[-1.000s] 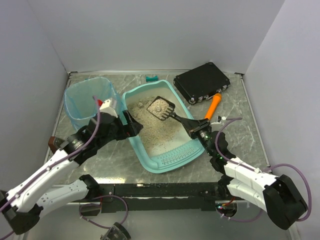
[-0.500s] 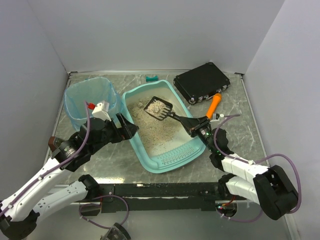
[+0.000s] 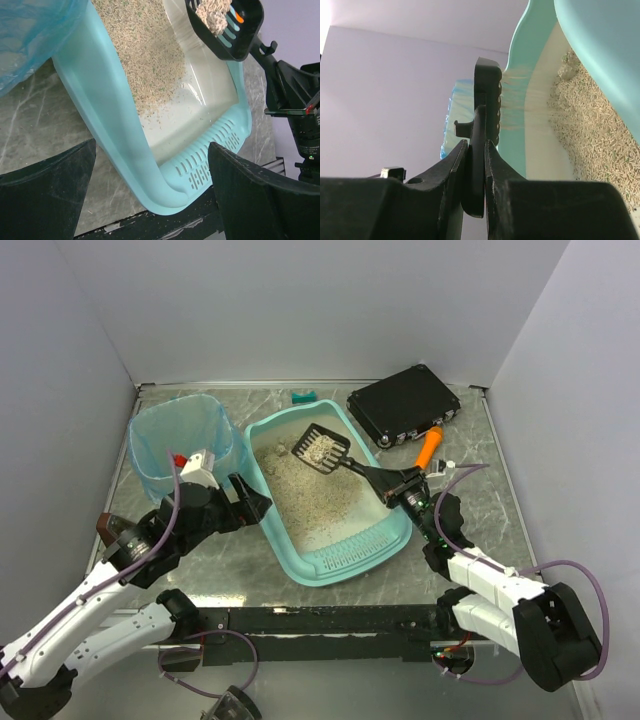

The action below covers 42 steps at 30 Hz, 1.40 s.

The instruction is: Clean the litter box

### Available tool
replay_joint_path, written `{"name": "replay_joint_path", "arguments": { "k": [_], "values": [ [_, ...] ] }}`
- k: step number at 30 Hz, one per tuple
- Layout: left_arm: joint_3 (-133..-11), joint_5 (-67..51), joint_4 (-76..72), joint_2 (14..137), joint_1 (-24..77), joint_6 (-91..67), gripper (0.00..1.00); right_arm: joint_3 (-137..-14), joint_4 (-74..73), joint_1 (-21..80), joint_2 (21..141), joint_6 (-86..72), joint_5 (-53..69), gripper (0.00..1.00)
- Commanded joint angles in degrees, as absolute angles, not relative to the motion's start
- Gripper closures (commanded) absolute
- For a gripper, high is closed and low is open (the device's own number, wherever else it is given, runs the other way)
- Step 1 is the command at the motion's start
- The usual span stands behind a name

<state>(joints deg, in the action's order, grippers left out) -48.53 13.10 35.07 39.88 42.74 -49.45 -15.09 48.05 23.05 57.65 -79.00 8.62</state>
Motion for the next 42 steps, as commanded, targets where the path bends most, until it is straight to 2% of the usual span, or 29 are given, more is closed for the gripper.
{"name": "replay_joint_path", "arguments": {
  "k": [1,4,8,11,15,18,22,24,27,30,33,36,40,42],
  "values": [
    [-49.3,15.1,34.9,38.7,42.9,-50.7,0.03,-15.4,50.7,22.3,56.9,-81.0,7.3,1.0],
    [-49.0,16.2,35.3,38.3,42.8,-50.7,0.03,-18.2,47.5,22.6,58.9,-80.1,13.0,1.0],
    [-49.3,16.3,36.4,38.1,42.9,-51.1,0.03,-16.3,50.5,19.5,59.0,-82.2,10.7,1.0],
    [-48.7,17.3,36.3,37.8,42.9,-51.3,0.03,-23.4,42.5,21.9,62.5,-78.4,19.1,1.0],
    [-49.0,17.2,37.4,37.5,42.8,-51.7,0.03,-17.0,54.5,19.7,65.4,-84.9,15.5,1.0],
    [-48.3,17.9,37.3,36.7,42.9,-51.6,0.03,-20.6,50.1,20.0,66.9,-82.1,22.4,1.0],
    [-49.2,18.0,38.4,36.7,42.9,-51.8,0.03,-20.0,50.6,19.9,65.5,-77.7,19.4,1.0],
    [-49.0,18.6,38.8,36.3,42.8,-51.9,0.03,-24.4,41.5,20.0,64.2,-73.0,24.0,1.0],
    [-48.5,19.2,38.9,35.8,42.9,-52.4,0.03,-22.3,38.5,19.5,60.6,-72.8,18.3,1.0],
    [-47.8,18.8,38.3,35.4,42.8,-52.4,0.03,-22.2,37.6,19.3,59.2,-72.8,19.5,1.0],
    [-48.2,18.7,38.6,35.8,42.9,-52.6,0.03,-21.5,35.5,18.4,56.8,-73.2,15.6,1.0],
    [-48.5,18.9,39.0,35.8,42.8,-52.4,0.03,-26.3,30.4,18.5,57.9,-70.7,21.0,1.0],
    [-47.5,18.6,38.7,35.0,42.9,-53.3,0.03,-24.6,29.6,18.1,55.6,-73.7,15.7,1.0],
    [-46.4,18.5,38.5,34.5,42.9,-53.6,0.03,-26.0,30.5,19.5,55.8,-71.3,18.1,1.0]
  ]
}}
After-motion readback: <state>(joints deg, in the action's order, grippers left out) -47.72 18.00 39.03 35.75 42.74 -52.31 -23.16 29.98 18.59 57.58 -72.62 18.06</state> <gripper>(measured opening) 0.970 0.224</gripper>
